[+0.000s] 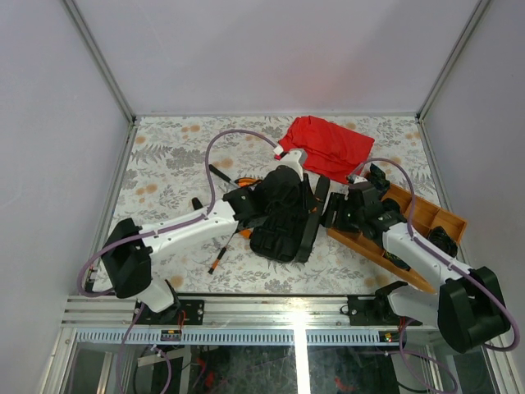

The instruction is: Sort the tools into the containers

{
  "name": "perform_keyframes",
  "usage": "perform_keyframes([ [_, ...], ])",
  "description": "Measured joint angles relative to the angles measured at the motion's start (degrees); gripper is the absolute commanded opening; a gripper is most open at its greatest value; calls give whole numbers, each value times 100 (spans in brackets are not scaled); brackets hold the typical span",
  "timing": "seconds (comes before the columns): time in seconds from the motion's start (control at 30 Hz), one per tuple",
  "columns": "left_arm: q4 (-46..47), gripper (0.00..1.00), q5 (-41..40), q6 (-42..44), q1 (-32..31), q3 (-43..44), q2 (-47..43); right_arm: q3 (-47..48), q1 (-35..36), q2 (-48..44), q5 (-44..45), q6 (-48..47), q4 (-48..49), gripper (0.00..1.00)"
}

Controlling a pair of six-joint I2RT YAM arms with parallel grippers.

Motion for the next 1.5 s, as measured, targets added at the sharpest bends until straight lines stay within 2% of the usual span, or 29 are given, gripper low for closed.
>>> perform_keyframes([
  [0.27, 122, 36, 219, -57, -179, -46, 70, 0, 2, -654, 1091, 28, -621, 72],
  [0.63, 232, 49, 341, 28, -214, -131, 120, -9, 2, -1786, 2341, 289, -1384, 75],
  [0.77, 225, 53, 223, 94, -201, -337, -109, -2, 2, -2087, 2623, 302, -1659, 76],
  [0.93, 177, 54, -24, 131, -35, -929, -826, 20, 2, -2218, 2778, 302, -1954, 77],
  [1.1, 33, 60, -343, 125, 326, -1843, -1681, 20, 2, -2542, 2771, 264, -2065, 79],
  [1.2, -138, 62, -479, 98, 590, -2365, -2127, 26, 2, -2776, 2739, 229, -2068, 80],
  [1.23, -372, 63, -553, 90, 922, -2662, -2341, 81, 2, -2894, 2726, 208, -2061, 80],
  [1.5, -577, 66, -608, 256, 1436, -2855, -2221, 107, 2, -2914, 2428, 197, -2052, 80],
])
